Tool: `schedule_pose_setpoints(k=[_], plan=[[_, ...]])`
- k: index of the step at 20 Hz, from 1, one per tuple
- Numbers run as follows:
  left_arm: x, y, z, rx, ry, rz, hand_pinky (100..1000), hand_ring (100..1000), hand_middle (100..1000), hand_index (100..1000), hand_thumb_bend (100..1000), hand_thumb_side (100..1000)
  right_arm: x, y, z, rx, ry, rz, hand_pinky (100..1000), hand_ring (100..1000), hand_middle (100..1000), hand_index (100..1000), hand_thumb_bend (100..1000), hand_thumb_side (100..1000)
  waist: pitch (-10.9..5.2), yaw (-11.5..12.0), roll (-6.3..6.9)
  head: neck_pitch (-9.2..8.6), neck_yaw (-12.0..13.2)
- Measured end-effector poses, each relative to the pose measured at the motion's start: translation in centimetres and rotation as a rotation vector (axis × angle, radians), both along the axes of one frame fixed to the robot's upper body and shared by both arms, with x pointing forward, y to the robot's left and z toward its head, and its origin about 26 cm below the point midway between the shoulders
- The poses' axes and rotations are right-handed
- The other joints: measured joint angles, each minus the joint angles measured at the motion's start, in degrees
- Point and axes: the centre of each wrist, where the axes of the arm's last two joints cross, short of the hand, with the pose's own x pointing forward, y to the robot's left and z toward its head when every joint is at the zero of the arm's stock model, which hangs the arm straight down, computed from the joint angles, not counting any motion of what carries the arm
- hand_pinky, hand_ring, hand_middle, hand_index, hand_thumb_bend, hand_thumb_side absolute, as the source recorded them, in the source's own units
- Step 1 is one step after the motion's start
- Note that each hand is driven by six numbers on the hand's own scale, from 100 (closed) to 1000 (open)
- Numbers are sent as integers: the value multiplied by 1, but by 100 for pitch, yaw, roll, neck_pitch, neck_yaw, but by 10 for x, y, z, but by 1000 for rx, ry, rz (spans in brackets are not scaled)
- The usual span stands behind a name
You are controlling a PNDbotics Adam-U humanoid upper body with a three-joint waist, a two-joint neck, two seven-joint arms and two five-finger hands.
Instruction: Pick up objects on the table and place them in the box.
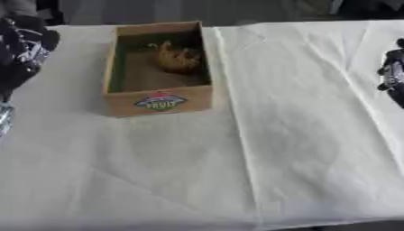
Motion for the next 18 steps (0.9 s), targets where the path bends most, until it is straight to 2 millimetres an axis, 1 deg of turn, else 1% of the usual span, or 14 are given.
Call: schedule_pose_setpoints(k=[2,5,13,18], plan=[[-2,0,-6,-42,4,11,520,572,567,700,642,571,0,0,0,2,0,1,427,573,643,791,100,344,4,9,-3,-2,0],[-5,-2,-13,-92,8,19,517,570,564,698,634,580,0,0,0,3,-2,0,427,573,643,791,100,342,5,22,-19,-26,13],[-7,-3,-21,-148,7,43,505,556,551,687,614,571,0,0,0,12,-6,-2,428,573,643,791,100,341,5,31,-35,-49,50],[-7,-5,-22,-163,5,51,503,555,549,685,607,565,0,-1,0,13,-7,-5,428,573,643,790,100,341,5,31,-35,-49,50]])
